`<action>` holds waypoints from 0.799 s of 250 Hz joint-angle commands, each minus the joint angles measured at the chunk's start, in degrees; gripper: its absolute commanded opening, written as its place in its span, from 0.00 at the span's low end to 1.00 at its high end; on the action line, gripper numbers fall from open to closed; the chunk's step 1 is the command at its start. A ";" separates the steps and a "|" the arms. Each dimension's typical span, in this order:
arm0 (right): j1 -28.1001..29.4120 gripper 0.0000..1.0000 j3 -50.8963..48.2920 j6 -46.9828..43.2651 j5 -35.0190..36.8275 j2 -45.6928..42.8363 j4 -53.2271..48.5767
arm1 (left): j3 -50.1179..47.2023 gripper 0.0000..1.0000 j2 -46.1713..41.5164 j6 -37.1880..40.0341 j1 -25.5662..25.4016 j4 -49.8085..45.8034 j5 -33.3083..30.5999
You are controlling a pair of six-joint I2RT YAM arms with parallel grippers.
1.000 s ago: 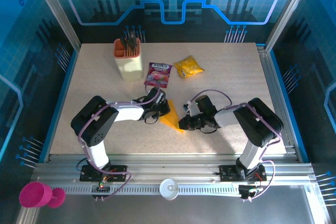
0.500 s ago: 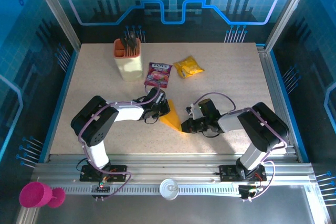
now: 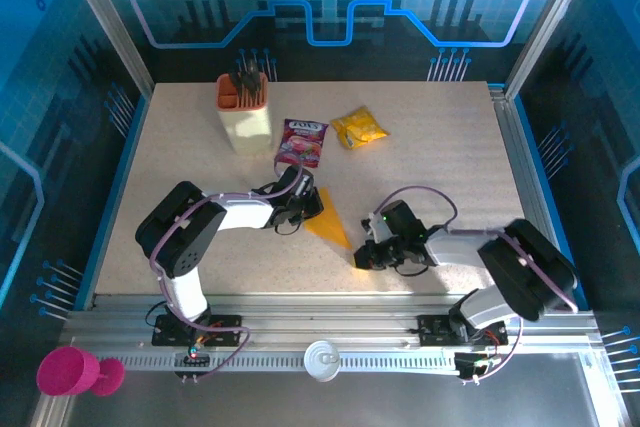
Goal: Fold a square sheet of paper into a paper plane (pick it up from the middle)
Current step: Fourth fold the wing at the center of the table.
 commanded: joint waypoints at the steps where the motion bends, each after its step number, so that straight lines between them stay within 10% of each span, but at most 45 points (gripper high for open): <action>1: 0.40 0.00 2.42 -2.05 4.57 -6.48 -19.18 | -3.07 0.00 2.52 -0.05 0.95 -5.85 -1.26; 102: -1.22 0.26 13.31 -0.45 3.92 -0.99 -11.25 | -6.58 0.00 1.55 -0.84 0.96 -3.49 0.13; 200: -1.19 0.30 9.22 5.69 2.13 6.16 0.61 | -6.85 0.00 1.29 -0.72 1.39 -3.06 0.13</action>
